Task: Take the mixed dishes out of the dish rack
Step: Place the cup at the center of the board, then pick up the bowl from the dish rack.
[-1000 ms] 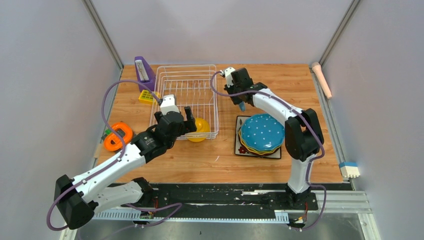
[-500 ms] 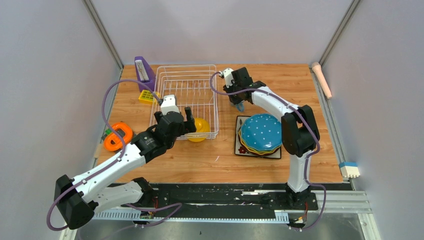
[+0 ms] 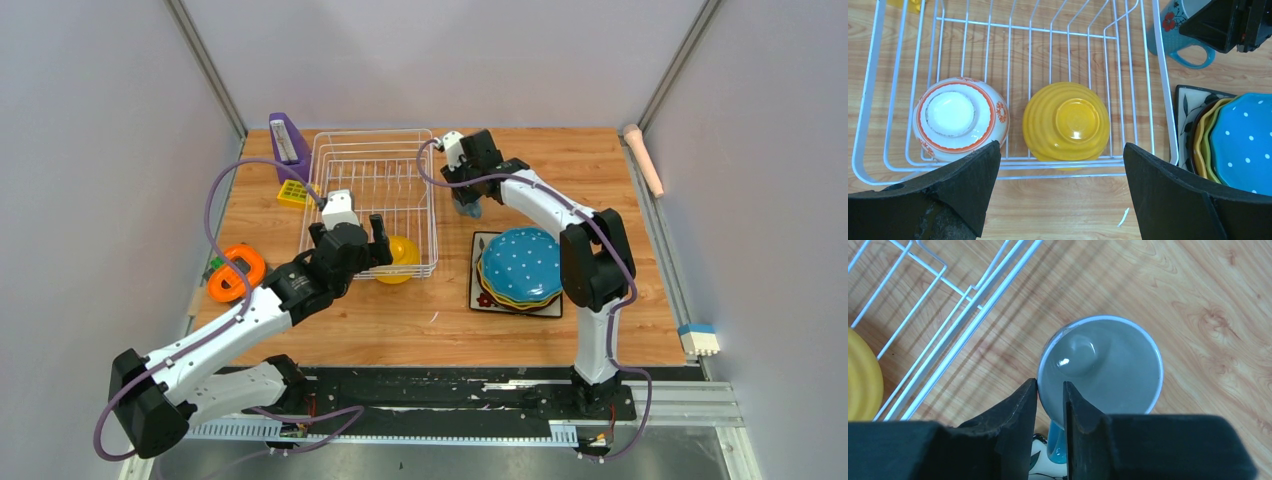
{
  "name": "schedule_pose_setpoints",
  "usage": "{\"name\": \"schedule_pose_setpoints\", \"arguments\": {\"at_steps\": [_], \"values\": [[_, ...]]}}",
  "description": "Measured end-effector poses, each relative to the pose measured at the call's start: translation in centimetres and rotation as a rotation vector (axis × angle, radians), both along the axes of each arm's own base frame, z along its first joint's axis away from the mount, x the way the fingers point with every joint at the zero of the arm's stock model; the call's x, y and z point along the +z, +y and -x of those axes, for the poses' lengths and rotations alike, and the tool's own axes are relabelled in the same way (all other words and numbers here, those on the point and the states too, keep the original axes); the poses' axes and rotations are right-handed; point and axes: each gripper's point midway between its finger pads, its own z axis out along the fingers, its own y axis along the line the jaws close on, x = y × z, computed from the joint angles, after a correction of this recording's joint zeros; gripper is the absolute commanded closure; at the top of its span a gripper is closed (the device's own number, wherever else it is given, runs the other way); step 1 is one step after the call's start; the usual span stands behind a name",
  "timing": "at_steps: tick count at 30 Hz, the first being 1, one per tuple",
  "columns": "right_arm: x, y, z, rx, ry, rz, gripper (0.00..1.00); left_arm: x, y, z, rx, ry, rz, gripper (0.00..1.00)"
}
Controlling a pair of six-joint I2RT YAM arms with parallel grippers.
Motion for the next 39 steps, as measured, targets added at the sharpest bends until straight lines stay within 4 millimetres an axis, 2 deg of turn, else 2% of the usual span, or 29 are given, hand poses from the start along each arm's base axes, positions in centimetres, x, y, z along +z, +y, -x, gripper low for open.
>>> {"name": "schedule_pose_setpoints", "arguments": {"at_steps": [5,6,7,8,13,17,19,22,26,29,32,35,39], "values": [[0.4,0.3,-0.1,0.008,-0.002,-0.014,0.49,-0.2,0.0,-0.1,0.000,0.005,-0.005,0.00],[0.8,0.5,-0.2,0.011,-0.008,-0.020,0.22,-0.3,0.0,-0.1,0.001,0.006,-0.007,0.00],[1.2,0.7,-0.4,0.013,-0.015,-0.030,0.05,-0.3,0.0,-0.1,0.001,0.008,-0.008,0.00],[1.5,0.8,-0.5,0.006,-0.017,-0.042,0.01,-0.4,-0.1,-0.1,0.001,0.010,-0.010,0.00],[3.2,1.0,-0.7,-0.015,-0.037,-0.074,0.00,-0.8,-0.2,-0.1,-0.005,0.024,-0.015,0.00],[6.0,-0.2,-0.2,-0.109,-0.078,-0.105,0.00,-0.8,-0.7,-0.2,-0.022,0.038,-0.010,0.00],[7.8,-2.0,1.0,-0.204,-0.115,-0.120,0.00,-0.6,-1.1,-0.3,-0.035,0.041,-0.006,0.00],[10.3,-5.7,3.7,-0.357,-0.186,-0.144,0.00,-0.6,-1.7,-0.4,-0.061,0.059,-0.009,0.00],[11.8,-10.5,8.1,-0.546,-0.255,-0.207,0.00,-1.9,-2.6,-0.7,-0.105,0.109,-0.032,0.00],[11.7,-13.3,11.9,-0.646,-0.273,-0.290,0.00,-3.4,-2.9,-1.0,-0.121,0.163,-0.059,0.00],[10.7,-15.2,14.8,-0.713,-0.283,-0.347,0.00,-4.5,-2.8,-1.5,-0.117,0.207,-0.075,0.00],[8.1,-17.1,17.0,-0.798,-0.281,-0.364,0.00,-5.4,-2.8,-1.8,-0.121,0.237,-0.084,0.00],[5.1,-18.9,18.8,-0.893,-0.266,-0.355,0.00,-6.4,-3.3,-2.5,-0.135,0.275,-0.089,0.00]]}}
